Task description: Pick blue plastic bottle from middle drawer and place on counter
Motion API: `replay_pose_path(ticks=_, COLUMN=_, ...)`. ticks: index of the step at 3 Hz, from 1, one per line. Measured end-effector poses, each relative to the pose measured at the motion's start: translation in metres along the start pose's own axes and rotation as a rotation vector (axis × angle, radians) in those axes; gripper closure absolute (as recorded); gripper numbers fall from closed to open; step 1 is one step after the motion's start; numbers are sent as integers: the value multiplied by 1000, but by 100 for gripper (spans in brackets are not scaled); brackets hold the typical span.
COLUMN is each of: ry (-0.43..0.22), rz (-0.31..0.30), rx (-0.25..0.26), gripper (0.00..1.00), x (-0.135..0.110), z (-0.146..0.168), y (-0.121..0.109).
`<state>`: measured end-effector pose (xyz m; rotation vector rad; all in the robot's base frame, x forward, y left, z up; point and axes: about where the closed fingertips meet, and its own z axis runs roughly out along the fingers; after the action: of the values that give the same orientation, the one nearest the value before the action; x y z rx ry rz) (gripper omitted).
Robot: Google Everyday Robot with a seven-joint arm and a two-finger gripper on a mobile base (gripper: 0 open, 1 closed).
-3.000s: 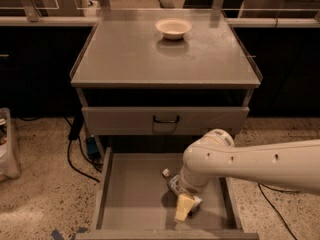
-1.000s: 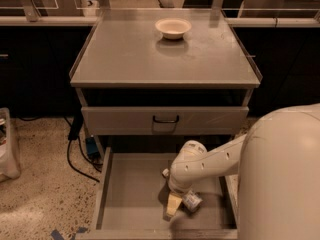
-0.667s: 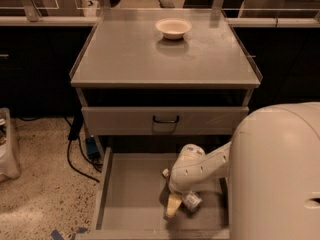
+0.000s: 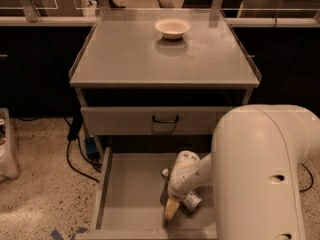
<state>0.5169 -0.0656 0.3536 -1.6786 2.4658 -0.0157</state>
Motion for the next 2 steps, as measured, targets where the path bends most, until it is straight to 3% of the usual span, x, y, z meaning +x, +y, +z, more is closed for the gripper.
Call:
replay_pose_path(ticks=1, ry=5, rz=11, rx=-19, gripper=0, x=1, z=15, y=4)
replay_pose_path(ticks=2, ry=5, rz=11, rx=-19, gripper=19, x=1, z=15, y=4)
